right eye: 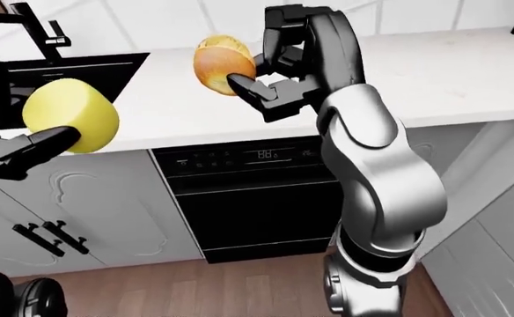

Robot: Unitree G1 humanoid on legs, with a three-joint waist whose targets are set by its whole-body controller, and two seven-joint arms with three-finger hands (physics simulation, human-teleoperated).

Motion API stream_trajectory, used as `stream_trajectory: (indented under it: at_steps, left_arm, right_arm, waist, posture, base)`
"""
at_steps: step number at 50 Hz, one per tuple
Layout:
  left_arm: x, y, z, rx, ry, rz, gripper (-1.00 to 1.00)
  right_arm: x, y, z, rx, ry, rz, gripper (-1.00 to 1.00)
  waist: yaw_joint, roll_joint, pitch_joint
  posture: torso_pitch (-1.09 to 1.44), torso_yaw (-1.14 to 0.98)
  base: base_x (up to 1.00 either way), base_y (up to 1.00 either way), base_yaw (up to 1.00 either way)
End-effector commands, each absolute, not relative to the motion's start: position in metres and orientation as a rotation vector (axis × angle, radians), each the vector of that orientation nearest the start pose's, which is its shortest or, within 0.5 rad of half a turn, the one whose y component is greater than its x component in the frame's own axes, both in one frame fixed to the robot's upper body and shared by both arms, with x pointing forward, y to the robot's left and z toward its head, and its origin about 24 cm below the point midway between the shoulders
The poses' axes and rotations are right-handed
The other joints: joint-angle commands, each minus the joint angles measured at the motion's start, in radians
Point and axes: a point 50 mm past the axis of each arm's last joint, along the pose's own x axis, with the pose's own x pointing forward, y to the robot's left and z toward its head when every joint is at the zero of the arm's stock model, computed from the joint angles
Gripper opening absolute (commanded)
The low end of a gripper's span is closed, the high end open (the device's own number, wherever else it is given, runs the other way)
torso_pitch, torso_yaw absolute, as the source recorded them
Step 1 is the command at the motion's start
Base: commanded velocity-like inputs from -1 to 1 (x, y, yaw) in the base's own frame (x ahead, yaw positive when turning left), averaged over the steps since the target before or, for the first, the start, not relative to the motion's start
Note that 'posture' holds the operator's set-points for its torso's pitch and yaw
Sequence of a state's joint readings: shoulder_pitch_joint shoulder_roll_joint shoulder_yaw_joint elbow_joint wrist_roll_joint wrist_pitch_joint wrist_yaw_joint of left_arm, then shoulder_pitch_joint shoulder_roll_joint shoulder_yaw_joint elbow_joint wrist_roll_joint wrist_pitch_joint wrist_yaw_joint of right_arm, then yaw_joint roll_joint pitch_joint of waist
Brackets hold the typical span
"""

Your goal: Place the bread and cheese on the cutting board.

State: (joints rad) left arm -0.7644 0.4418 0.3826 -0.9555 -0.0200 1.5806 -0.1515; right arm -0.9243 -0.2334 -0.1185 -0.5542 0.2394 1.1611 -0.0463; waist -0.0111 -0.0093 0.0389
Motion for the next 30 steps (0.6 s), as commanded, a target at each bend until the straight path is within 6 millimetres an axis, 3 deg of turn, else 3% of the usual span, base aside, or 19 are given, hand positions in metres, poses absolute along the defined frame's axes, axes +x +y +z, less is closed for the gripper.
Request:
stream_trajectory:
  at_steps: [1,4,5,6,8,11,17,19,20,21,23,25,28,30]
  left_arm:
    - [0.2144,0.2171,0.3021,0.182,-0.285,0.237,-1.0]
    - [0.2135,0.2166,0.2999,0.184,-0.287,0.235,-1.0]
    - [0.2131,0.2166,0.2993,0.184,-0.287,0.234,-1.0]
    - [0.2132,0.2168,0.2987,0.184,-0.287,0.235,-1.0]
    - [0.2128,0.2166,0.2986,0.183,-0.288,0.235,-1.0]
    - [0.2128,0.2156,0.2983,0.183,-0.29,0.233,-1.0]
    - [0.2126,0.216,0.2968,0.185,-0.29,0.233,-1.0]
    - [0.2125,0.2156,0.2965,0.186,-0.289,0.232,-1.0]
    - [0.2128,0.216,0.2962,0.185,-0.289,0.233,-1.0]
    - [0.213,0.2162,0.296,0.184,-0.289,0.233,-1.0]
    - [0.2125,0.2163,0.2961,0.184,-0.29,0.233,-1.0]
    - [0.2121,0.2168,0.2967,0.185,-0.292,0.235,-1.0]
    - [0.2121,0.217,0.2984,0.186,-0.294,0.237,-1.0]
    - [0.2123,0.2168,0.2989,0.186,-0.294,0.236,-1.0]
  right_arm:
    - [0.276,-0.1235,0.3218,-0.094,-0.389,0.197,-1.0]
    - [0.2756,-0.1236,0.3225,-0.096,-0.389,0.197,-1.0]
    - [0.2757,-0.1235,0.3226,-0.096,-0.389,0.197,-1.0]
    - [0.2759,-0.1235,0.3223,-0.096,-0.389,0.197,-1.0]
    - [0.2758,-0.1233,0.3224,-0.097,-0.389,0.198,-1.0]
    - [0.2764,-0.1232,0.3216,-0.098,-0.388,0.199,-1.0]
    - [0.2764,-0.1226,0.3215,-0.099,-0.388,0.2,-1.0]
    - [0.2766,-0.1225,0.3214,-0.099,-0.388,0.201,-1.0]
    - [0.2767,-0.1224,0.3213,-0.1,-0.388,0.2,-1.0]
    - [0.2765,-0.1222,0.3214,-0.1,-0.388,0.201,-1.0]
    - [0.2768,-0.1223,0.321,-0.1,-0.387,0.201,-1.0]
    - [0.2766,-0.1221,0.3212,-0.101,-0.388,0.201,-1.0]
    - [0.2763,-0.1217,0.3214,-0.101,-0.388,0.201,-1.0]
    - [0.276,-0.1216,0.3216,-0.1,-0.388,0.201,-1.0]
  waist:
    - [0.004,-0.002,-0.011]
    - [-0.003,0.059,-0.01]
    - [-0.006,0.105,-0.024]
    - [-0.013,0.109,-0.038]
    - [-0.005,0.093,-0.008]
    - [-0.006,0.057,-0.013]
    - [-0.008,0.01,-0.006]
    - [-0.006,-0.021,-0.009]
    - [-0.004,-0.051,-0.02]
    - [-0.012,-0.012,-0.011]
    - [-0.002,-0.034,-0.025]
    - [0.002,-0.028,-0.032]
    - [0.004,0.003,-0.011]
    - [0.0,0.038,-0.008]
  posture:
    - [0.0,0.0]
    - [0.0,0.0]
    - [0.0,0.0]
    - [0.0,0.0]
    - [0.0,0.0]
    - [0.0,0.0]
    - [0.0,0.0]
    - [0.0,0.0]
    - [0.0,0.0]
    - [0.0,0.0]
    - [0.0,0.0]
    - [0.0,0.0]
    - [0.0,0.0]
    - [0.0,0.0]
  base:
    - [0.0,0.34,0.0]
    - [0.0,0.34,0.0]
    - [0.0,0.34,0.0]
    - [0.0,0.34,0.0]
    - [0.0,0.34,0.0]
    - [0.0,0.33,0.0]
    - [0.0,0.34,0.0]
    - [0.0,0.34,0.0]
    - [0.0,0.34,0.0]
    - [0.0,0.34,0.0]
    - [0.0,0.34,0.0]
    - [0.0,0.33,0.0]
    - [0.0,0.33,0.0]
    - [0.0,0.33,0.0]
